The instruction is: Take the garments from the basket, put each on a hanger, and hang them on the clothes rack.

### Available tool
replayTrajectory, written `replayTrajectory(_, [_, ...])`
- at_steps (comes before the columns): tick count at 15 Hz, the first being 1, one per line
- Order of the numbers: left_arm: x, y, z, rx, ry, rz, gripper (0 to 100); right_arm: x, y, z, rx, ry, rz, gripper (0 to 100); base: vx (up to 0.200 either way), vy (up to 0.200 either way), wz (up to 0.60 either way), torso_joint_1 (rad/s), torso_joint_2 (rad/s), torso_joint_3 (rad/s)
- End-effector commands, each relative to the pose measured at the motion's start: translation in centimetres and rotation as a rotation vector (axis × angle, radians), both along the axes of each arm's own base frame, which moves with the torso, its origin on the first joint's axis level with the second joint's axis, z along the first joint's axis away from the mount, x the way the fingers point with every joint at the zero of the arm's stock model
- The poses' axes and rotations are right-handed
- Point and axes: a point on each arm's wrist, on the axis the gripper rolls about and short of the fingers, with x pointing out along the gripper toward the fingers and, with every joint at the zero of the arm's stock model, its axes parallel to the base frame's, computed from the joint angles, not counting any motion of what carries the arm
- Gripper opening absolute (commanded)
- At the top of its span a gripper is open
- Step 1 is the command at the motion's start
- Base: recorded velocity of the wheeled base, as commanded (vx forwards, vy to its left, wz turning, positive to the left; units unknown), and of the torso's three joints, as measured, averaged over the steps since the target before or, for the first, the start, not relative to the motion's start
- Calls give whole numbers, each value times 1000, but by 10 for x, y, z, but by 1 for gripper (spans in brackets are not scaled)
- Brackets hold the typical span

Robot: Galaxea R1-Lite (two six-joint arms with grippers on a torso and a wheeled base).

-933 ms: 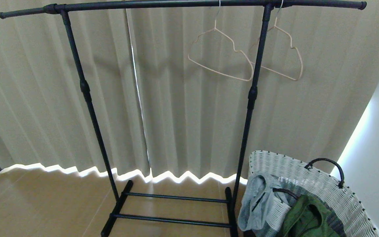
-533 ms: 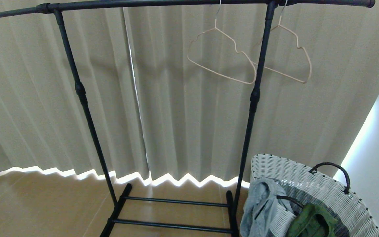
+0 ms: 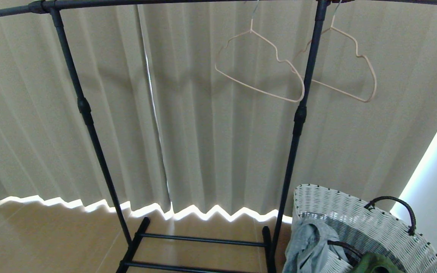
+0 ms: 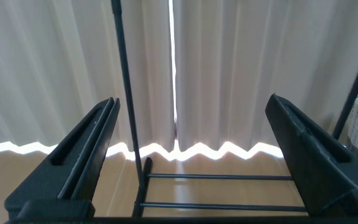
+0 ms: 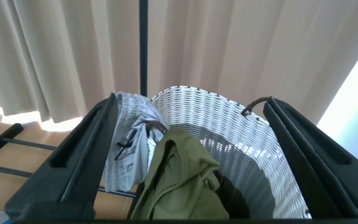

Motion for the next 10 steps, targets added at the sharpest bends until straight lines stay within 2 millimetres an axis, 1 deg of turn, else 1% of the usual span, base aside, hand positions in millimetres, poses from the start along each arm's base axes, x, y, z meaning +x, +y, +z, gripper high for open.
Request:
replayTrajectory(1, [0, 0, 0, 0, 0, 1, 100, 0, 0, 0, 0, -1, 1, 100, 0, 0, 0, 0, 0, 0])
replayTrajectory(4, [0, 0, 0, 0, 0, 0, 100, 0, 0, 0, -2, 1, -9, 100, 0, 0, 0, 0, 0, 0])
replayTrajectory(5, [0, 0, 0, 0, 0, -2, 100, -2, 0, 4, -5, -4, -7, 100, 0, 0, 0, 0, 0, 0])
replayTrajectory(6, [0, 0, 0, 3, 2, -3, 100, -4, 0, 17, -19, 22, -4, 100, 0, 0, 0, 0, 0, 0])
replayTrajectory(8, [0, 0, 0, 2, 0, -2, 100, -6, -1, 43, -38, 138, -2, 100, 0, 0, 0, 0, 0, 0])
replayTrajectory(9, [0, 0, 0, 0, 0, 0, 100, 5, -1, 54, -89, 261, 9, 100, 0, 0, 0, 0, 0, 0])
replayTrajectory(10, [0, 0, 0, -1, 0, -2, 100, 22, -1, 59, -151, 375, 3, 100, 0, 0, 0, 0, 0, 0])
